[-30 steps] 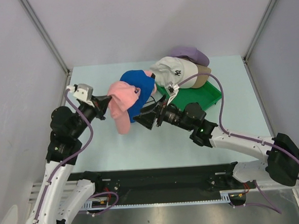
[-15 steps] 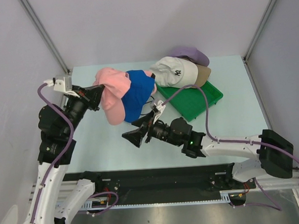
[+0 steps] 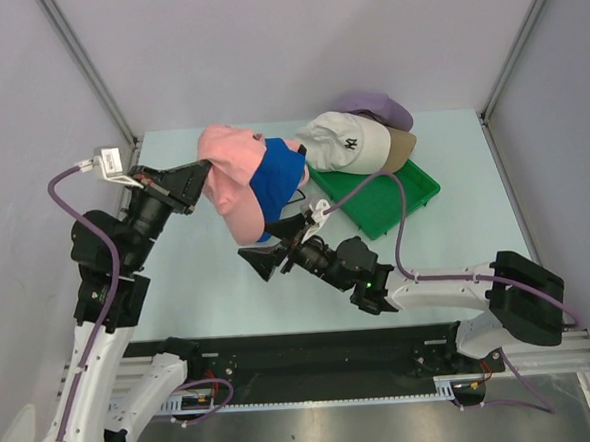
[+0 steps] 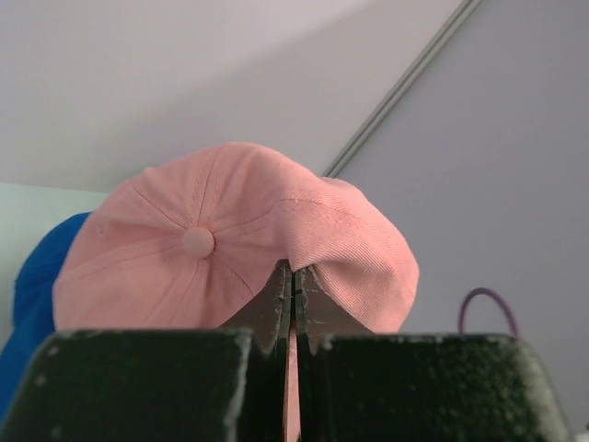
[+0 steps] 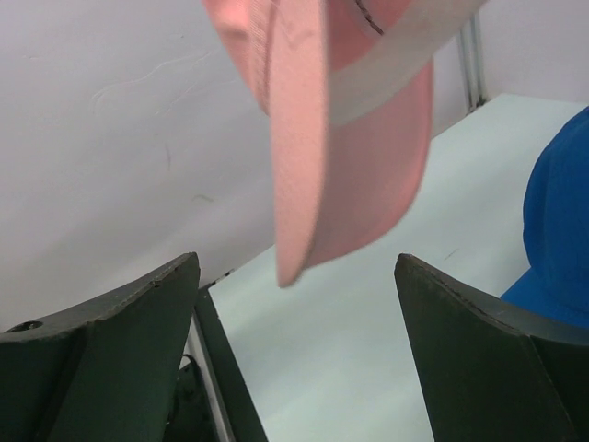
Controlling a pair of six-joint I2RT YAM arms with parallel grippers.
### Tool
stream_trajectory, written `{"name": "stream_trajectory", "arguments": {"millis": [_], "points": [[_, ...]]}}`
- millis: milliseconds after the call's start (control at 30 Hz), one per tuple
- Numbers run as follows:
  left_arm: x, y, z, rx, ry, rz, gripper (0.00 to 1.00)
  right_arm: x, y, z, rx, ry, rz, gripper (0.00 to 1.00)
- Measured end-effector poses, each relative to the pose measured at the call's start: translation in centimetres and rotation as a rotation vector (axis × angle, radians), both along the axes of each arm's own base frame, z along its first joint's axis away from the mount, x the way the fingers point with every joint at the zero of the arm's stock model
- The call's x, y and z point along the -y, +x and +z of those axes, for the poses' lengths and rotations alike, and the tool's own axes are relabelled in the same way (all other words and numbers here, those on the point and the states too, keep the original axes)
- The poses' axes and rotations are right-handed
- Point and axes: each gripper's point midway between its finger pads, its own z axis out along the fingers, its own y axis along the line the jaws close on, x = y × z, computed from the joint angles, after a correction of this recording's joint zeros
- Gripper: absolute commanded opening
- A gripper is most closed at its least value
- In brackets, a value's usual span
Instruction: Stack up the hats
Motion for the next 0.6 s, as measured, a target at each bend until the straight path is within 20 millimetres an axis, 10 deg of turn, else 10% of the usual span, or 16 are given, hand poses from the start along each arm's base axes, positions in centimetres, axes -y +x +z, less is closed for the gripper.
{"name": "stream_trajectory", "arguments": {"millis": [300,600], "points": [[0.8,-1.5,2.5,0.037,-0.145,-0.054,0.0,-0.9,0.1,-1.9,0.079,-0.012,-0.011,0.93],[2.1,-1.6,1.4,-0.03,-0.252,-0.098,0.0,-0.7,-0.7,0.3,0.192,0.04,-0.04,0.93]]}}
